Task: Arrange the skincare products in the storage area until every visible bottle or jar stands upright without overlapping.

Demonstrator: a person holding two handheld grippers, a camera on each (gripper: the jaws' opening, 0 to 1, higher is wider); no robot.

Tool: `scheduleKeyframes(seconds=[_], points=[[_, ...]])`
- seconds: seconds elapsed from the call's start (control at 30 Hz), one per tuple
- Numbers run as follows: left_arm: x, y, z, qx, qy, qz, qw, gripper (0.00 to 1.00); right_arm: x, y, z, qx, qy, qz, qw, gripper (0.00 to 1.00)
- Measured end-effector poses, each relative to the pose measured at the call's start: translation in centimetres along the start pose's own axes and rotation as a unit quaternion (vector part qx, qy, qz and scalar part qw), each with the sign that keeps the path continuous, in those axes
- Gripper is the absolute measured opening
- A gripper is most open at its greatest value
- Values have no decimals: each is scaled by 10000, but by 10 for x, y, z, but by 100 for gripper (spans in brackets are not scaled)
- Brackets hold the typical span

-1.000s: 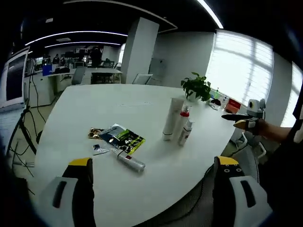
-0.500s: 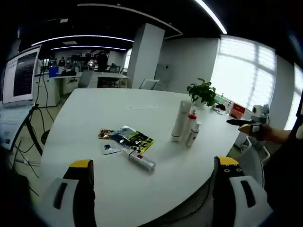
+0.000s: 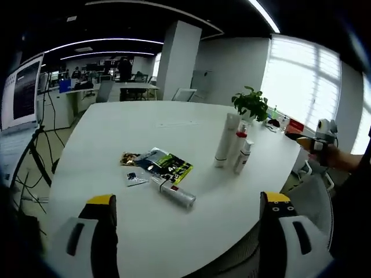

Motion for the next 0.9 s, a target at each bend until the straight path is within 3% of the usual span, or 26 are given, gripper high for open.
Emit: scheduleKeyframes(seconds=[0.33,0.5,0.73,0.9], points=[[-10,4,32,-66,-339,-254,9991,86,-6,4,6,29,-152,146,9998,99],[-14,9,64,-35,-581,-185,9981,85,-8,3,8,65,-197,141,9997,95],[-22,1,99,572,-845,-410,9939,79,-9,1,10,92,-217,161,9996,96],[-25,5,115,749,-1065,-400,9907,75,-13,-1,11,89,-304,203,9993,96]])
Point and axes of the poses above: the point that each gripper's makers call its tool centre point, and the gripper's own axes: z roughly forward along the fingers, y roughly to its right, x roughly out of its top, the point moved 9 cm from there along -z, roughly backward along the fingers, and after that the axes turned 4 degrees about y, right-handed, at the moved point
